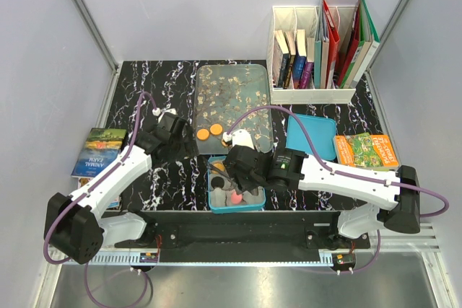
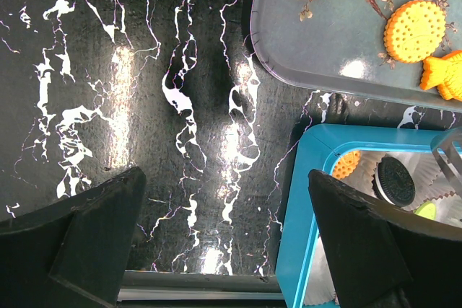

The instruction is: Pack the cookies

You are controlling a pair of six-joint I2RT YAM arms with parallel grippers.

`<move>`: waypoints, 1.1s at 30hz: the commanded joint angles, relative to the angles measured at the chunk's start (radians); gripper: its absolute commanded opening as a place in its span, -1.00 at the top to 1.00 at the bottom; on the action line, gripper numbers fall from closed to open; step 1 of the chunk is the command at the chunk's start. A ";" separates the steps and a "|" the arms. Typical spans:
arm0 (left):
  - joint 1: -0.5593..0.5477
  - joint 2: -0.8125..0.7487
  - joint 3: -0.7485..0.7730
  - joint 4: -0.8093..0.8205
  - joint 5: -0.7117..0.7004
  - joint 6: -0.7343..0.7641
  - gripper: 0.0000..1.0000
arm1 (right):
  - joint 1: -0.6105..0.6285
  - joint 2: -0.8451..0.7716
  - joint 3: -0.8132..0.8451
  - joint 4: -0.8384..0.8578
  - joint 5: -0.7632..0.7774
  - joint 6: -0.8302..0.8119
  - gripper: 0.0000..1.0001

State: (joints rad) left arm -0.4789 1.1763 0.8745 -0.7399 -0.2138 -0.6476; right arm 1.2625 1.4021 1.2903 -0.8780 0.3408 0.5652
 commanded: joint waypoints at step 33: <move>-0.004 -0.004 0.041 0.016 0.017 0.012 -0.98 | -0.801 -0.026 -0.089 0.125 -0.117 -0.171 0.80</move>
State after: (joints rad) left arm -0.4789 1.1763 0.8745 -0.7403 -0.2127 -0.6468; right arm 0.5194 1.3773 1.2766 -0.8253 0.2661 0.3782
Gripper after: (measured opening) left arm 0.985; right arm 0.242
